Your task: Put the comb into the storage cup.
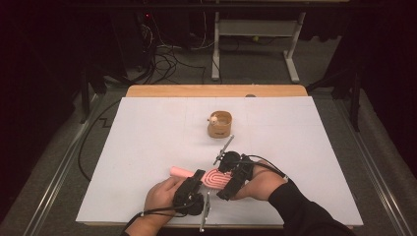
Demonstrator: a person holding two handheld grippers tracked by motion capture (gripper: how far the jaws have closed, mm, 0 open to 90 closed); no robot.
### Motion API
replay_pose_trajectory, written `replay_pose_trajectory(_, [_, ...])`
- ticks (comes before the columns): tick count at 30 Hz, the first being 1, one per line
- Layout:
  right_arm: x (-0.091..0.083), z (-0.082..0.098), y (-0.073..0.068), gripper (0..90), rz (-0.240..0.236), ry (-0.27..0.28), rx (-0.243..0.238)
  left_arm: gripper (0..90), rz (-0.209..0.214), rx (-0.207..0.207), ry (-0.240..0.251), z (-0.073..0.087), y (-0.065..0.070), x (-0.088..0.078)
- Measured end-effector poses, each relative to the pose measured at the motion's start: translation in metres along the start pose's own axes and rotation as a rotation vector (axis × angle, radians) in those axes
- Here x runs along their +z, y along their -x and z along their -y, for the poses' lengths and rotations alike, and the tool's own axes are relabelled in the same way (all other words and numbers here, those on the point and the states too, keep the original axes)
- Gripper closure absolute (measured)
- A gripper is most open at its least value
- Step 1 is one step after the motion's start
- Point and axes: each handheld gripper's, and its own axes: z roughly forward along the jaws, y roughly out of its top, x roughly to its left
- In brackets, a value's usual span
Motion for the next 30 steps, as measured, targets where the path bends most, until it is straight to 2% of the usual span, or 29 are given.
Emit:
replay_pose_trajectory(5, [0.0003,-0.0001,0.0022,0.1,0.016,-0.004,0.009,77.8,0.002,0.0,0.003,0.0003,0.0003,-0.0002])
replay_pose_trajectory(21, [-0.0013,0.0027,0.0062,0.0,0.054,-0.015,0.025,77.9,0.009,0.001,0.004,0.0005,0.0012,0.0])
replay_pose_trajectory(30, [-0.0046,0.0059,0.0081,0.0,0.059,-0.02,0.025,77.9,0.012,-0.007,0.0,0.0014,0.0004,0.0009])
